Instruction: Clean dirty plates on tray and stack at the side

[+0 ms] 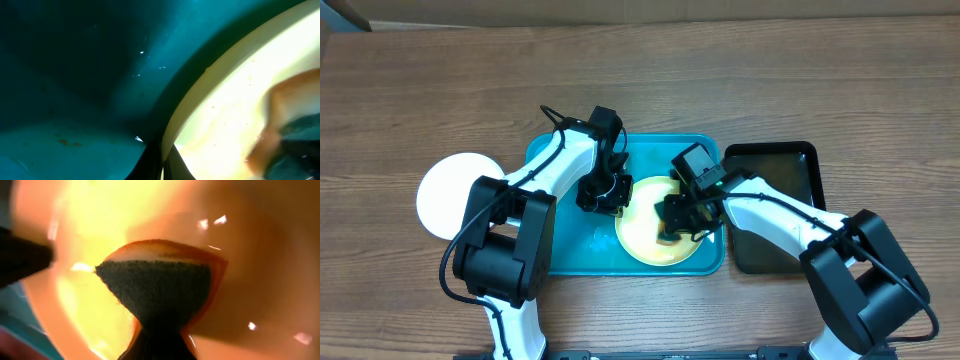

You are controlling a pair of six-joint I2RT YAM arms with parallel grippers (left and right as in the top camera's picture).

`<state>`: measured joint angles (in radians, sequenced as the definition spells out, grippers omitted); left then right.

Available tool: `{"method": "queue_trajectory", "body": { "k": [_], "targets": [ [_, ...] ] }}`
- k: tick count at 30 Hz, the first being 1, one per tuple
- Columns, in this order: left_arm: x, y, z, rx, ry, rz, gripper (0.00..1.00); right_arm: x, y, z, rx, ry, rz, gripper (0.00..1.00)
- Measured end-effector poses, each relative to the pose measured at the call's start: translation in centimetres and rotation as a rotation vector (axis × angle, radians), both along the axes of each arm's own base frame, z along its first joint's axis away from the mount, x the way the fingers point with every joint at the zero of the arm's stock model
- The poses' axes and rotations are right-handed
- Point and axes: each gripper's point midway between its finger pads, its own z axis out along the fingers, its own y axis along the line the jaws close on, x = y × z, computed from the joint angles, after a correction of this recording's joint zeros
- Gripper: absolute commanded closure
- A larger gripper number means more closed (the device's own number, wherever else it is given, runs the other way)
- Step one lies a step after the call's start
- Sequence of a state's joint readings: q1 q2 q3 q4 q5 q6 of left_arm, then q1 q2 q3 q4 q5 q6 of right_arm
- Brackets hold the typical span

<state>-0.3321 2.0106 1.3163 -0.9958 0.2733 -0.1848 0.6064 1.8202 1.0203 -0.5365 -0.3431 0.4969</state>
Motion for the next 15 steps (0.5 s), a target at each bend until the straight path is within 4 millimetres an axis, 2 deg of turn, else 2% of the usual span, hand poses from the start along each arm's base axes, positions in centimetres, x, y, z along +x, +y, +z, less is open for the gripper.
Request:
{"method": "queue_trajectory", "body": {
  "k": [3,6,9,10,12,15],
  "targets": [
    [0.0,0.0,0.0,-0.001,0.001,0.0,0.96,0.2,0.8,0.1,0.035,-0.008,0.012,0.96],
    [-0.1,-0.1,0.0,-0.004,0.004,0.001,0.96,0.2,0.5,0.2,0.016,0.004,0.005,0.96],
    [-0.1,-0.2,0.1,-0.01,0.006,0.001,0.96,0.3,-1.4,0.6,-0.072,0.042,-0.029,0.96],
    [-0.1,-0.2,0.1,-0.011,0.006,0.002,0.96,0.7,-2.8,1.0,-0.132,0.051,-0.055,0.96],
    [-0.1,-0.2,0.1,-0.011,0.005,0.004,0.96,1.5,-3.9,1.5,-0.174,0.044,-0.083,0.96],
    [0.7,-0.2,0.3,-0.007,-0.029,0.018,0.96,2.9,-6.3,3.3,-0.244,0.011,-0.141,0.96]
  ]
}}
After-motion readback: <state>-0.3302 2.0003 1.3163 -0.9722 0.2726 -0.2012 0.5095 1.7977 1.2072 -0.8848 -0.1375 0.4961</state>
